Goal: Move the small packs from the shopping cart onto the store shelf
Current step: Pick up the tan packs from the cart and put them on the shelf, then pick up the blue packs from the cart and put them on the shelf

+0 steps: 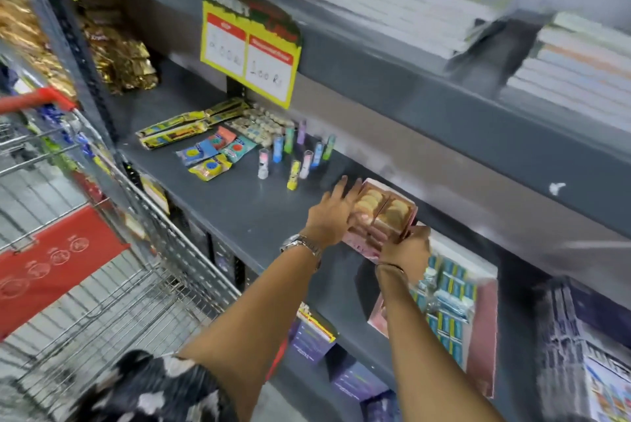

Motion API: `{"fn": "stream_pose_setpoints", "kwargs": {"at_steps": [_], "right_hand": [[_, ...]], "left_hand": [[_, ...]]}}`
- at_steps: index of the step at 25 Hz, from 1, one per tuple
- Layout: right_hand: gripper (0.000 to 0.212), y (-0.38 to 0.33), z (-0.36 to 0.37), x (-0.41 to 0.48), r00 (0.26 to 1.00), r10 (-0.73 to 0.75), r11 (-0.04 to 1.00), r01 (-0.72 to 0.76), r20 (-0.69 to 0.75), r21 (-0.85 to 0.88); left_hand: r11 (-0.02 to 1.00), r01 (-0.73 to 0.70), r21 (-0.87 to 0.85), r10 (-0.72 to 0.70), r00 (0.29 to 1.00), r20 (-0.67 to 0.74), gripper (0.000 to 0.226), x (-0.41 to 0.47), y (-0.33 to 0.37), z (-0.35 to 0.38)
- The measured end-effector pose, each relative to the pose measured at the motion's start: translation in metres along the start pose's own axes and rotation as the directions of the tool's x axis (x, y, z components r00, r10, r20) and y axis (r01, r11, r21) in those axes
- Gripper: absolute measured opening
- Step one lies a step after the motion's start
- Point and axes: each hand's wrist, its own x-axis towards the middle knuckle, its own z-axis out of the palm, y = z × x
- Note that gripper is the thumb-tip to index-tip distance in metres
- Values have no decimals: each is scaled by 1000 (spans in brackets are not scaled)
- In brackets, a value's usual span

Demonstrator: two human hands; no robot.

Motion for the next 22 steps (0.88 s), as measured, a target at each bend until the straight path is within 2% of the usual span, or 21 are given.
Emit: {"fn": "stream_pose_setpoints", "kwargs": {"at_steps": [1, 3, 5, 6, 8, 11, 15, 19, 22], "right_hand": [[41, -5, 6, -13, 999, -36, 998, 35, -21, -46], [44, -18, 25, -49, 972, -230, 970, 233, 49, -66], [33, -29, 57, -98, 863, -453, 892, 438, 222, 115], [30, -33, 72, -119, 799, -514, 858, 474, 311, 199], [31, -37, 106, -163, 675, -548, 834, 483, 494, 266], [33, -19, 155, -225, 509, -498, 846, 463, 702, 265], [32, 30, 212, -280, 367, -383, 854, 491, 848, 173], [45, 93, 275, -307, 336, -132, 868, 494, 933, -56], [47, 133, 316, -313, 373, 36, 896, 399, 927, -196]], "left_hand": [[999, -3, -44, 0, 997, -75, 64, -11, -12, -6], [991, 42, -130, -68, 977, -203, 57, -37, -48, -20], [969, 172, -175, -217, 934, -285, 50, -73, -101, -30], [951, 243, -190, -292, 909, -297, 46, -89, -128, -34], [890, 408, -202, -452, 846, -284, 39, -132, -186, -38], [772, 604, -197, -635, 735, -237, 33, -209, -257, -24], [568, 798, -200, -822, 560, -103, 35, -275, -311, 24], [429, 892, -143, -898, 438, 40, 41, -298, -345, 91], [344, 923, -174, -925, 364, 104, 45, -305, -364, 138]]}}
